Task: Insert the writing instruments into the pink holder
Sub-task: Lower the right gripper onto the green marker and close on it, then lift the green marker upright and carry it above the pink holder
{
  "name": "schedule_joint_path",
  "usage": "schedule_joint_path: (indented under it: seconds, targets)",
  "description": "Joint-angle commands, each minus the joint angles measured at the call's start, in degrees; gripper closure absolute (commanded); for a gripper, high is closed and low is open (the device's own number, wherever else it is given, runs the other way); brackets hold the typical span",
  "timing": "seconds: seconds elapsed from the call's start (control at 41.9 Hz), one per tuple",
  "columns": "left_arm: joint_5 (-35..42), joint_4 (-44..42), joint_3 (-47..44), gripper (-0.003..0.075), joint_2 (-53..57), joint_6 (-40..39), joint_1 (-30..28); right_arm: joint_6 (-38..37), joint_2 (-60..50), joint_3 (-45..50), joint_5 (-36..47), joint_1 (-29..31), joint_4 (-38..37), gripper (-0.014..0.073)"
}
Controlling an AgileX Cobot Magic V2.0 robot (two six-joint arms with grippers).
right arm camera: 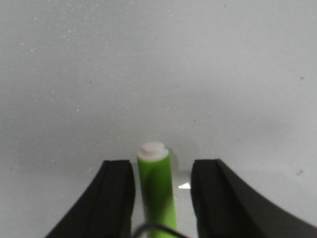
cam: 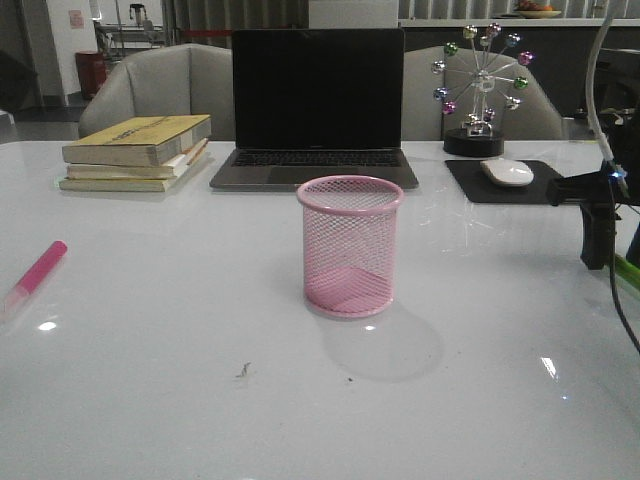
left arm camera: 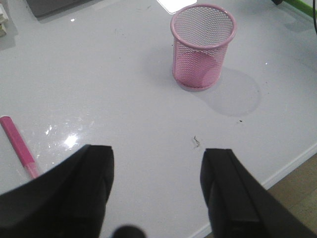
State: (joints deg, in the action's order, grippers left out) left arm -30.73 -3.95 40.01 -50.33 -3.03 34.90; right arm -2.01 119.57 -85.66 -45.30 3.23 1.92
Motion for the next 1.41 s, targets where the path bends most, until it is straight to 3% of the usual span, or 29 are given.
schedule_joint_path:
  seconds: [0.0, 0.167, 0.334, 0.43, 0.812, 0.931, 1.074, 1.384]
  targets:
    - [3.80, -0.14, 1.75, 0.0287, 0.22, -0.04, 0.57, 0.50, -2.71, -1.57, 0.47, 0.32, -0.08, 0.0305]
    - [3.80, -0.14, 1.75, 0.0287, 0.22, -0.04, 0.57, 0.50, -2.77, -1.57, 0.54, 0.32, -0.08, 0.0466]
    - [3.80, -0.14, 1.75, 0.0287, 0.22, -0.04, 0.57, 0.50, -6.36, -0.88, 2.27, -0.42, 0.08, 0.0484]
    - [3.70, -0.14, 1.75, 0.0287, 0.22, -0.04, 0.57, 0.50, -11.15, 2.64, 7.60, -2.05, 0.26, 0.0484]
    - [3.70, -0.14, 1.75, 0.0287, 0.22, -0.04, 0.57, 0.50, -37.40, 29.00, 47.38, -17.05, 0.70, 0.0484]
    - [3.70, -0.14, 1.75, 0.0287, 0.22, -0.04, 0.57, 0.50, -41.86, 36.25, 63.76, -23.13, -0.38, 0.0484]
    - [3.70, -0.14, 1.75, 0.0287, 0.22, -0.04, 0.57, 0.45, -41.28, 41.78, 82.53, -28.61, -5.03, 0.0484]
    - [3.70, -0.14, 1.75, 0.0287, 0.22, -0.04, 0.57, 0.45, -29.61, 42.04, 103.23, -30.63, -8.30, 0.0484]
